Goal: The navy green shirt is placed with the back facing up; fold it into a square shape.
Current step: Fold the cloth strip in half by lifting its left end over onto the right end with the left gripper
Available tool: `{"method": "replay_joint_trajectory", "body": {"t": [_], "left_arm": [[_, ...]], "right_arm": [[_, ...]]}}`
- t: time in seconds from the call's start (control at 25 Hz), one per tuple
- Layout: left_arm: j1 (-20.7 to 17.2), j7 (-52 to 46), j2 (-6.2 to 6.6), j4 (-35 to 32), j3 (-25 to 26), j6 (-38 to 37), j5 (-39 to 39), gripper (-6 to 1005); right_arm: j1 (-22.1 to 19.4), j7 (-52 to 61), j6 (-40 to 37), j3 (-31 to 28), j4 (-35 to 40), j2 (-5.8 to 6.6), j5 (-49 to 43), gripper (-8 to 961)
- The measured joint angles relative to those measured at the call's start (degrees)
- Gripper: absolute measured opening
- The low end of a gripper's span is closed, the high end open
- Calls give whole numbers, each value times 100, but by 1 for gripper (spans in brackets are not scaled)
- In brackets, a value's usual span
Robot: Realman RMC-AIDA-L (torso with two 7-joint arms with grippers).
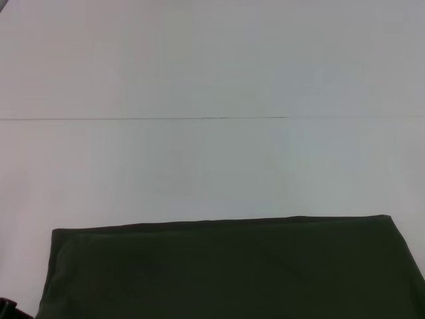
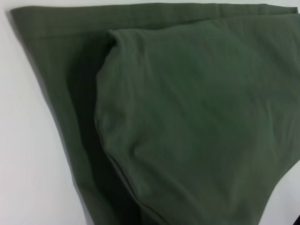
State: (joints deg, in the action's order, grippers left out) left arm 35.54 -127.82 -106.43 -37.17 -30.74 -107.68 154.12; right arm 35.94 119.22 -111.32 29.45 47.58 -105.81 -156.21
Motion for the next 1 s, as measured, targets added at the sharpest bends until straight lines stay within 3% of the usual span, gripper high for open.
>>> {"method": "replay_joint_trajectory", "body": {"t": [0.16, 0.28, 0.52, 0.64, 1.0], "left_arm": [[-45, -25, 9, -33, 315, -10, -6, 16], [-115, -118, 29, -128, 572, -15, -5, 16], [-257, -273, 25, -237, 775, 2, 9, 19], [-292, -362, 2, -233, 713, -70, 33, 24], [-393, -666, -21, -349, 656, -85, 71, 263]], "right_arm": [[-85, -384, 34, -510, -34, 202, 978, 614], [-122, -885, 184, -592, -270, 155, 1727, 721], [-81, -2128, 469, -558, -368, -448, 2048, 899], [-65, -2519, 669, -536, -353, -742, 2064, 901], [-11, -3462, 983, -513, -447, -1078, 2364, 908]]}}
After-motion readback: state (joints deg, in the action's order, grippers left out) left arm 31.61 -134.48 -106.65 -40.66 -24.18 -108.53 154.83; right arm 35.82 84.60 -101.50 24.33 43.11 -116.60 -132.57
